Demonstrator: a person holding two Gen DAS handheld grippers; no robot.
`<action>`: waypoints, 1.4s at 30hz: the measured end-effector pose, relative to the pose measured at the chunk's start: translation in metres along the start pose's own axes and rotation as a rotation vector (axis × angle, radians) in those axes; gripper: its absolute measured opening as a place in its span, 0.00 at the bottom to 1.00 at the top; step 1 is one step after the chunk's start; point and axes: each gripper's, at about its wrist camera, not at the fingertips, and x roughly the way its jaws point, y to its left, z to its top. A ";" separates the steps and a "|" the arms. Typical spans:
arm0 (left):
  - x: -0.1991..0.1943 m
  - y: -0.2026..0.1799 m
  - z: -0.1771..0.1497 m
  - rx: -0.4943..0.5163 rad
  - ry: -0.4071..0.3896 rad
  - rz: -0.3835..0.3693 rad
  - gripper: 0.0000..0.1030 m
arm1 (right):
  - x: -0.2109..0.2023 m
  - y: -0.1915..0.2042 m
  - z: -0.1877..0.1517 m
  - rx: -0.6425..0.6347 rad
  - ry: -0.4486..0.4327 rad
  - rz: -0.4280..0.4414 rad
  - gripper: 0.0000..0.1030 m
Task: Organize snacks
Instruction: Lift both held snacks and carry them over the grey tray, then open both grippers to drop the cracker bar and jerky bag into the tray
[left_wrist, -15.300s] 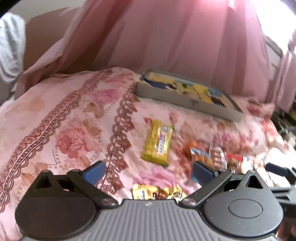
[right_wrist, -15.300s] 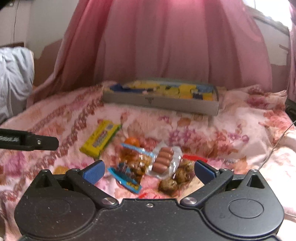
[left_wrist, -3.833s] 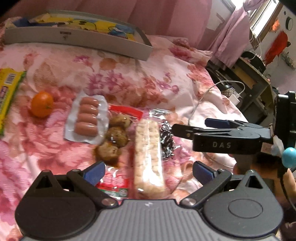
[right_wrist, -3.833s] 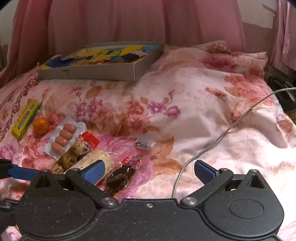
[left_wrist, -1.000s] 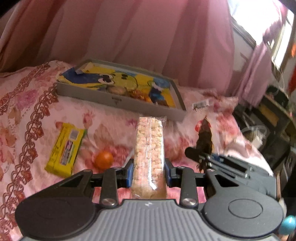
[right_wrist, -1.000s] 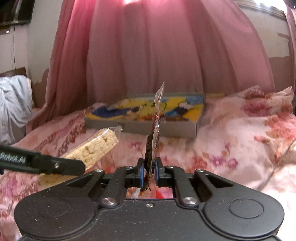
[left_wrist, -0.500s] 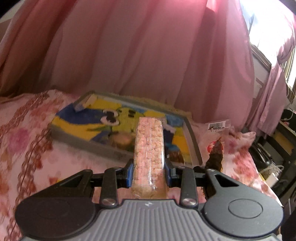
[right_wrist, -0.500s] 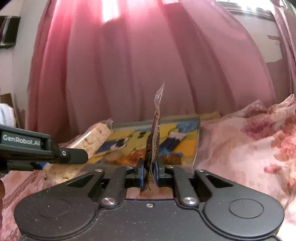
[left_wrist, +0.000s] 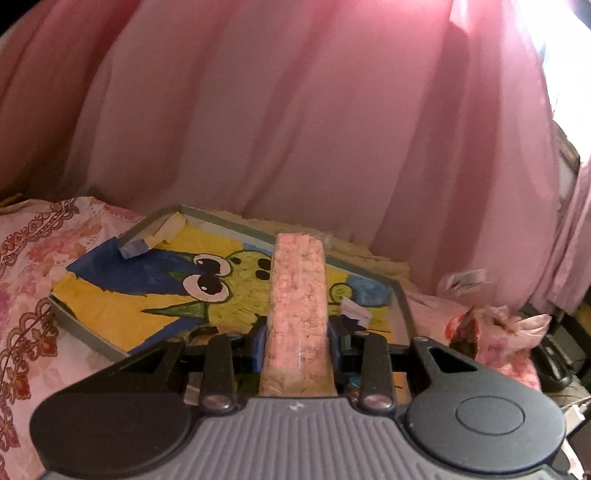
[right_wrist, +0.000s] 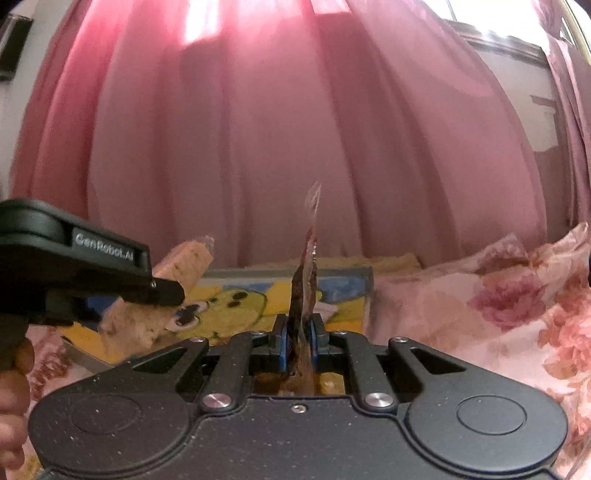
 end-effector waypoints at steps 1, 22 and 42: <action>0.004 0.000 0.000 0.008 0.002 0.009 0.34 | 0.003 -0.001 -0.003 -0.006 0.010 -0.005 0.11; 0.038 -0.003 -0.010 0.045 0.040 0.060 0.34 | 0.033 0.000 -0.009 0.035 0.018 0.013 0.12; 0.039 0.002 -0.010 0.025 0.046 0.062 0.40 | 0.040 -0.005 -0.017 0.037 0.051 -0.019 0.35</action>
